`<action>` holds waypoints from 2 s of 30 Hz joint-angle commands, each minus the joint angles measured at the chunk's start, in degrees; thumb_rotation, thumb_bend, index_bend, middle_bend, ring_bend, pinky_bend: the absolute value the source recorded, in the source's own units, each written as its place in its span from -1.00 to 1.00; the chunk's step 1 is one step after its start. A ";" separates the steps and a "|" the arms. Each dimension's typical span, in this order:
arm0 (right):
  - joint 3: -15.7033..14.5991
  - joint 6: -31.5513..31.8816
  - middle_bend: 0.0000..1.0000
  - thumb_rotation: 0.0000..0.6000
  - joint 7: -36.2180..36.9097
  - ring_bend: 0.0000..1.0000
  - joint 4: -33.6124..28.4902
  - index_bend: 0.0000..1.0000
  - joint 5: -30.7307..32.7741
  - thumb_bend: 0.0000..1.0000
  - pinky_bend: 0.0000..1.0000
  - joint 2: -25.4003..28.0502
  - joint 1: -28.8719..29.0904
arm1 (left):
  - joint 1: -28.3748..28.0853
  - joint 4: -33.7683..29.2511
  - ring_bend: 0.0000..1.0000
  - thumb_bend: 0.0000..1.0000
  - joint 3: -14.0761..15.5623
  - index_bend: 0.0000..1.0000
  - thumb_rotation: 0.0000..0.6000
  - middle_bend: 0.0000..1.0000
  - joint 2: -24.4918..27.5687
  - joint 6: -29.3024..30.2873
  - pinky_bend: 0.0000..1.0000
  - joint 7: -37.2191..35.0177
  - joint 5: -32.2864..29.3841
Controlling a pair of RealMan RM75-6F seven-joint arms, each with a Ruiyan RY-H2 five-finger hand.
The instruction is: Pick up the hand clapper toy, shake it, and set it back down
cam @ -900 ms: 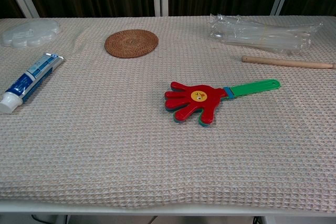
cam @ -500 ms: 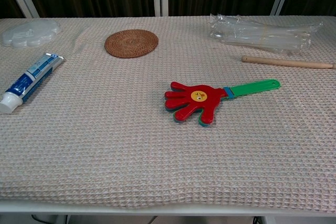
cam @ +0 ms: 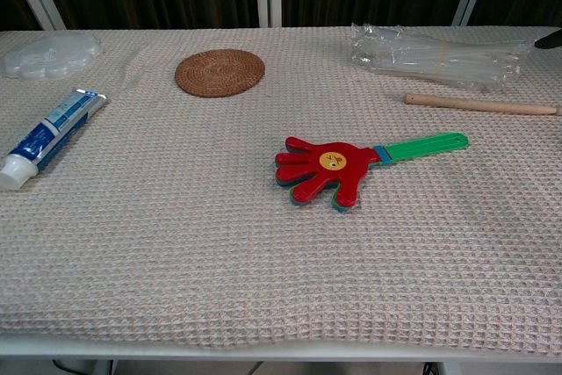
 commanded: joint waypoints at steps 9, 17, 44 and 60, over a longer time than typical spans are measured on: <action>5.83 -12.80 -1.00 1.00 -27.43 -1.00 -3.66 -0.99 31.05 -0.69 -1.00 -12.18 19.16 | -0.66 1.06 -1.00 -0.81 -0.17 -0.91 1.00 -0.93 -0.20 -0.89 -0.94 -1.52 -0.08; 4.75 -9.99 -0.99 1.00 -30.36 -1.00 -0.31 -0.77 35.90 -0.65 -1.00 -20.00 24.44 | -0.12 1.50 -1.00 -0.81 0.08 -0.91 1.00 -0.93 0.16 -0.82 -0.94 -2.71 -0.62; 2.70 -7.99 -0.84 1.00 -26.79 -1.00 5.25 -0.10 39.39 -0.61 -1.00 -23.90 29.02 | 0.21 1.94 -1.00 -0.81 0.22 -0.92 1.00 -0.93 0.26 -0.38 -0.94 -3.64 -0.33; 1.74 -6.84 -0.63 1.00 -23.54 -1.00 5.88 0.30 37.93 -0.39 -1.00 -23.68 29.26 | 0.22 2.11 -1.00 -0.81 0.30 -0.92 1.00 -0.93 0.24 -0.57 -0.94 -4.24 -0.32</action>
